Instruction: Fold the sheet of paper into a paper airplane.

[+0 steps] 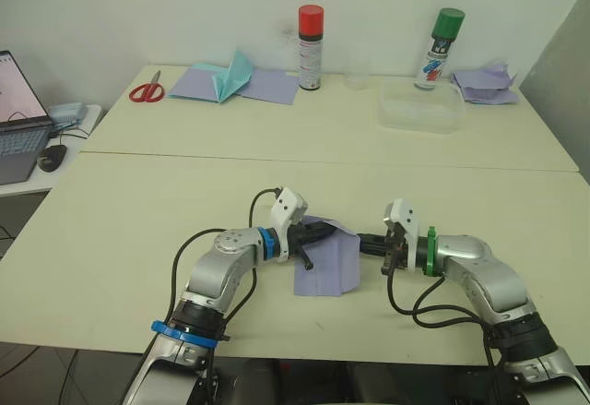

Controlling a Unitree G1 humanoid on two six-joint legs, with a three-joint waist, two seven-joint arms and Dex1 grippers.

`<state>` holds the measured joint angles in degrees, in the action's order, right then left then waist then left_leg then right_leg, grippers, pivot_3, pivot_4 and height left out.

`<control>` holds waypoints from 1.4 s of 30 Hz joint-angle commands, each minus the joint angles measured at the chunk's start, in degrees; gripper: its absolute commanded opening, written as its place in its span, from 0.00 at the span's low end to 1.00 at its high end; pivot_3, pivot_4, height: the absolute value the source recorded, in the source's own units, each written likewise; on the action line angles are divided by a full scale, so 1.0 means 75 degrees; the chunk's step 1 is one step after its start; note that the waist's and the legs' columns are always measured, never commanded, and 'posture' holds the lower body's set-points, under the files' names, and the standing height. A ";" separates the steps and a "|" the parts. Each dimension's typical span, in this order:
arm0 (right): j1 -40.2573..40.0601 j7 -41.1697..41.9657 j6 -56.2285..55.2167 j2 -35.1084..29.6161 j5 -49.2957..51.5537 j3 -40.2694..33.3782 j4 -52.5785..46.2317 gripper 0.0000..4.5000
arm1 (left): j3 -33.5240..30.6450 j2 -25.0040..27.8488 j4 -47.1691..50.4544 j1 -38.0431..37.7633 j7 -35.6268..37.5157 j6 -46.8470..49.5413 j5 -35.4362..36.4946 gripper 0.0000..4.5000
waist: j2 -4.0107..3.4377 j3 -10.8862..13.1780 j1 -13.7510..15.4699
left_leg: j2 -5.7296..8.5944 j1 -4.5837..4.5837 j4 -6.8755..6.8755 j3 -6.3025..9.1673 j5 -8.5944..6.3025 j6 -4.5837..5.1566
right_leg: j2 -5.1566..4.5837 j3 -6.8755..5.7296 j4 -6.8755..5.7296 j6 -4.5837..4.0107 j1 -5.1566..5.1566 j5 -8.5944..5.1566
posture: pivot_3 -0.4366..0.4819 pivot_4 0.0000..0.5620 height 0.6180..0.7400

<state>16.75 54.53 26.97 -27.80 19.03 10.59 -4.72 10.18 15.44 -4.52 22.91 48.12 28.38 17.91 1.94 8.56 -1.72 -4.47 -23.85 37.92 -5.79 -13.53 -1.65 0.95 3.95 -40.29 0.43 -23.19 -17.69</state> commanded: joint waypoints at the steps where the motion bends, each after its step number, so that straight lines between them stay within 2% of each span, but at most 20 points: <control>1: 0.0108 -0.0103 -0.0112 0.0093 -0.0025 0.0064 -0.0448 0.01 | -0.0184 0.0025 0.0310 0.0146 -0.0079 -0.0030 0.0113 0.00 | 0.0000 0.0000 0.0001 | 0.0000 0.0000 0.0000 0.0000 0.0000 0.0000 | 0.0000 0.0000 0.0000 0.0000 0.0000 0.0000 | 0.48 0.27 1.00; 8: 0.0159 -0.0191 -0.0242 0.0291 -0.0184 0.0297 -0.0414 0.01 | -0.0178 0.0410 0.0207 0.0037 -0.0280 -0.0044 -0.0218 0.00 | 0.0000 0.0001 0.0000 | -0.0001 -0.0001 -0.0001 0.0003 0.0000 0.0000 | 0.0000 -0.0001 0.0003 0.0000 0.0000 0.0000 | 0.48 0.27 1.00; 16: 0.0300 -0.0260 -0.0504 0.0539 -0.0485 0.0485 -0.0156 0.01 | 0.0243 0.1058 0.0242 -0.0252 -0.0102 0.0101 -0.0669 0.00 | -0.0001 0.0001 -0.0001 | -0.0001 -0.0001 -0.0002 0.0007 0.0000 0.0000 | 0.0000 -0.0006 0.0007 -0.0001 0.0001 0.0000 | 0.48 0.27 1.00; 31: 0.0972 -0.0537 -0.1223 0.1251 -0.1144 0.0895 0.0829 0.01 | 0.0259 0.1084 0.0435 -0.0515 -0.0165 0.0221 -0.0634 0.00 | -0.0001 0.0001 -0.0002 | -0.0002 -0.0001 -0.0004 0.0007 0.0000 0.0000 | 0.0000 -0.0006 0.0014 -0.0013 0.0002 0.0007 | 0.48 0.27 1.00; 42: 0.0972 -0.0639 -0.1462 0.1218 -0.1920 0.1323 0.1349 0.01 | -0.0069 0.1205 0.0558 -0.0451 -0.0397 0.0296 -0.0577 0.00 | -0.0001 0.0001 -0.0006 | -0.0004 0.0000 -0.0005 0.0007 0.0000 0.0000 | 0.0000 -0.0005 0.0015 -0.0021 0.0002 0.0012 | 0.48 0.27 1.00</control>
<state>23.52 50.42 16.87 -18.87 5.56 19.91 5.28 10.68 23.52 -0.71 19.85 45.65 29.82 13.89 1.93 8.56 -1.77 -4.50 -23.85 37.89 -5.74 -13.53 -1.65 0.95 3.91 -40.18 0.27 -23.17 -17.60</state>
